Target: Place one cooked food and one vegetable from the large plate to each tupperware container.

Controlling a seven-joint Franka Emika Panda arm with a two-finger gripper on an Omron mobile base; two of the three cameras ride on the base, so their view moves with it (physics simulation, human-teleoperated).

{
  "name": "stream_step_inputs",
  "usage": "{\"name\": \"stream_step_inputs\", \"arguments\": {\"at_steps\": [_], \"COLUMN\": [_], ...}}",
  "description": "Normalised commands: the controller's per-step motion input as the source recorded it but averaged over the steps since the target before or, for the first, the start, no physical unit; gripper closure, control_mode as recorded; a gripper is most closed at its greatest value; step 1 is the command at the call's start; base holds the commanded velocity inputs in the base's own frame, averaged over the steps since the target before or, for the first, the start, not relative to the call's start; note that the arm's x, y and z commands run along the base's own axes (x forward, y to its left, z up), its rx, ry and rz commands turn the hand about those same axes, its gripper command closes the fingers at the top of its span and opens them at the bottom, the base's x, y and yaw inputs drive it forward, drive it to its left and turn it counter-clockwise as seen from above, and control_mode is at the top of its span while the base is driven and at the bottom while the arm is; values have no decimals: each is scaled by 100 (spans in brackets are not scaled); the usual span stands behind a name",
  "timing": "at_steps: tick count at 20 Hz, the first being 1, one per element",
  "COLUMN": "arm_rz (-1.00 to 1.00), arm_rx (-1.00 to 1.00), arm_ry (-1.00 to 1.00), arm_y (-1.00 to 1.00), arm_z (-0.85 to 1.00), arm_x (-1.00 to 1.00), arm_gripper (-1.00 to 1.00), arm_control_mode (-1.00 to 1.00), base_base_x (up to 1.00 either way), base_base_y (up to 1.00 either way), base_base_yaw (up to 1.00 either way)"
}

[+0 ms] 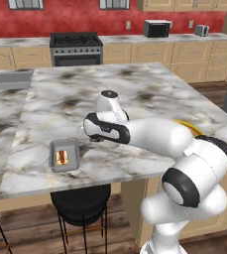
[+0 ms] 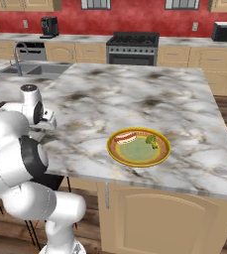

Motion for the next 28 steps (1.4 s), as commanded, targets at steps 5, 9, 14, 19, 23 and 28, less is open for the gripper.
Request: {"name": "stream_step_inputs", "arguments": {"at_steps": [5,9,14,19,23,28], "arm_rz": [0,0,0,0,0,0], "arm_rx": [0,0,0,0,0,0], "arm_ry": [2,0,0,0,0,0], "arm_y": [48,42,32,23,24,18], "arm_z": [-15,-28,-39,-20,-23,-27], "arm_x": [6,12,6,16,34,34], "arm_gripper": [100,100,100,100,100,100], "arm_control_mode": [-100,-100,-100,-100,-100,-100], "base_base_x": [0,0,0,0,0,0], "base_base_y": [0,0,0,0,0,0], "base_base_yaw": [0,0,0,0,0,0]}}
